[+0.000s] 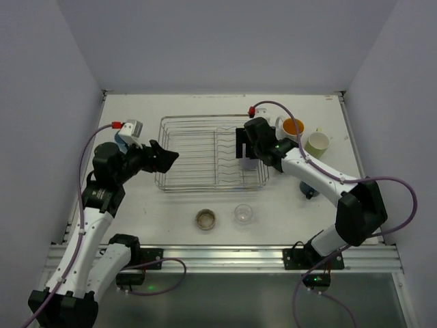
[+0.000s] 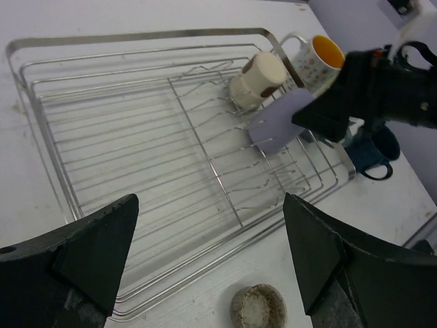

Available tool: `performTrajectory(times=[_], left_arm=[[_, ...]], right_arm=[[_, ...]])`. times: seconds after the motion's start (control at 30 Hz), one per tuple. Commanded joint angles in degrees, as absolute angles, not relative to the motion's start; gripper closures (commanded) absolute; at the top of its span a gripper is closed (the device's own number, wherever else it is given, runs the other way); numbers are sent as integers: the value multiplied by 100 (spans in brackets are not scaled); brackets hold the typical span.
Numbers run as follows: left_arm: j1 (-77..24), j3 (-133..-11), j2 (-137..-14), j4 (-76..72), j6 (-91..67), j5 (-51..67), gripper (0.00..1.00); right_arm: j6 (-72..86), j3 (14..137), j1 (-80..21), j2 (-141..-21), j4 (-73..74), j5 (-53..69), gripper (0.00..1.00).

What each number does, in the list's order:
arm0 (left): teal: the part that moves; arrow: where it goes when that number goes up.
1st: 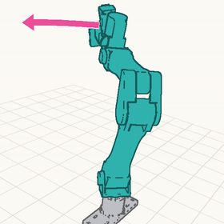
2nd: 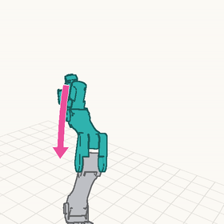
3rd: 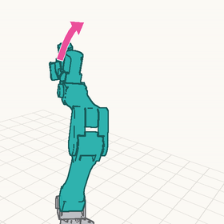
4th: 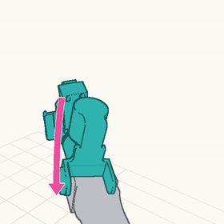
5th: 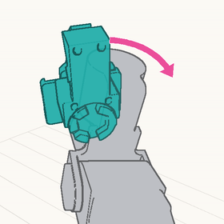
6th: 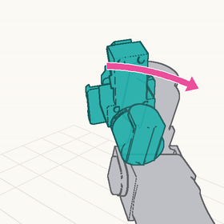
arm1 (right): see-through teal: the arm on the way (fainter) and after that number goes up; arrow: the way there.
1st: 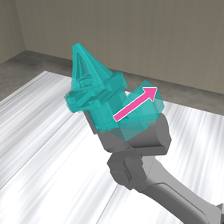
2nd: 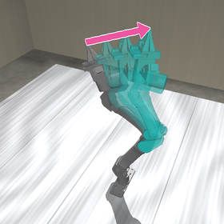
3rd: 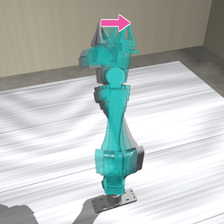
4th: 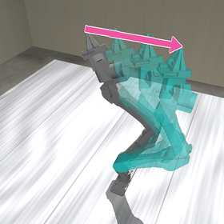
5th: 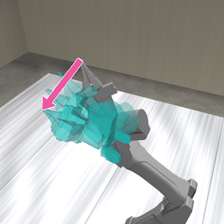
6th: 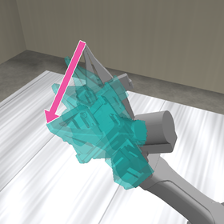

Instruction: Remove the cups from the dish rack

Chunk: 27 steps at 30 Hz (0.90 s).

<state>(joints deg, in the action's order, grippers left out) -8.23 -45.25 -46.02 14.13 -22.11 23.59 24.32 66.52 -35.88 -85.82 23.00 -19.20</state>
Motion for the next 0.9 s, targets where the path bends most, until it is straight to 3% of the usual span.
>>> performTrajectory(times=[0.0,0.33,0.4,0.43,0.57,0.7,0.87], left_arm=[[-800,-4018,-4229,1002,-2338,3347,9],[-800,-3463,-3551,976,-2399,4122,5],[-809,-3454,-3568,914,-2443,4227,5],[-800,-3445,-3577,897,-2469,4288,5],[-800,-3437,-3630,765,-2592,4421,5],[-800,-3393,-3744,493,-3039,4675,6],[-809,-3059,-3867,-543,-3848,5045,8]], right_arm=[[2276,7075,-3577,-8972,2373,-2354,16],[2338,7400,-3568,-9518,2400,-2654,21],[2338,7479,-3551,-9624,2408,-2724,30],[2329,7497,-3551,-9650,2400,-2725,43],[2373,7480,-3542,-9441,2356,-2865,70],[2338,7015,-3559,-8538,1891,-2813,79],[2373,6295,-3559,-7332,1319,-2321,81]])
